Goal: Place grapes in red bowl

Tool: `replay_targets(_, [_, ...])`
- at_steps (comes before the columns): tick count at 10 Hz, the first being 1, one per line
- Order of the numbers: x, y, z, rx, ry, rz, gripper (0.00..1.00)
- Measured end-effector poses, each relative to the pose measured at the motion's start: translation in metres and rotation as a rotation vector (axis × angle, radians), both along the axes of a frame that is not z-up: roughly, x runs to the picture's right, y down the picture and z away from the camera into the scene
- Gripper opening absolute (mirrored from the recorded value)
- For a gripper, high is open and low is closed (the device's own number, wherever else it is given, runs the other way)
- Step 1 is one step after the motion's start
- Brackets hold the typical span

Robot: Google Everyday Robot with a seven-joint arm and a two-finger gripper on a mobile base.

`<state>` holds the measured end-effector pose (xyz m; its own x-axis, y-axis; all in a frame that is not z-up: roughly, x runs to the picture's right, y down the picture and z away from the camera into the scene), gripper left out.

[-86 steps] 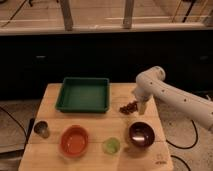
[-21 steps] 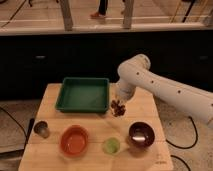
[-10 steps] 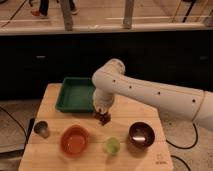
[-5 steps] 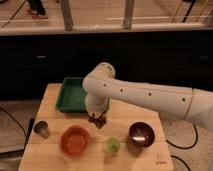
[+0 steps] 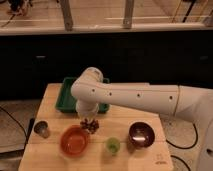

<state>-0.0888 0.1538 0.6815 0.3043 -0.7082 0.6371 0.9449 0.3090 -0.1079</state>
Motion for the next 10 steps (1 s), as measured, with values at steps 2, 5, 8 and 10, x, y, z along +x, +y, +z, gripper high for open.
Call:
replay_targets(2, [-0.010, 0.009, -0.002, -0.010, -0.003, -0.013, 0.00])
replay_targets(5, [-0.020, 0.016, -0.003, -0.023, -0.021, -0.027, 0.00])
replay_targets(8, [-0.022, 0.031, 0.001, -0.039, -0.022, -0.031, 0.00])
replay_targets(10, [-0.026, 0.034, 0.002, -0.044, -0.032, -0.035, 0.00])
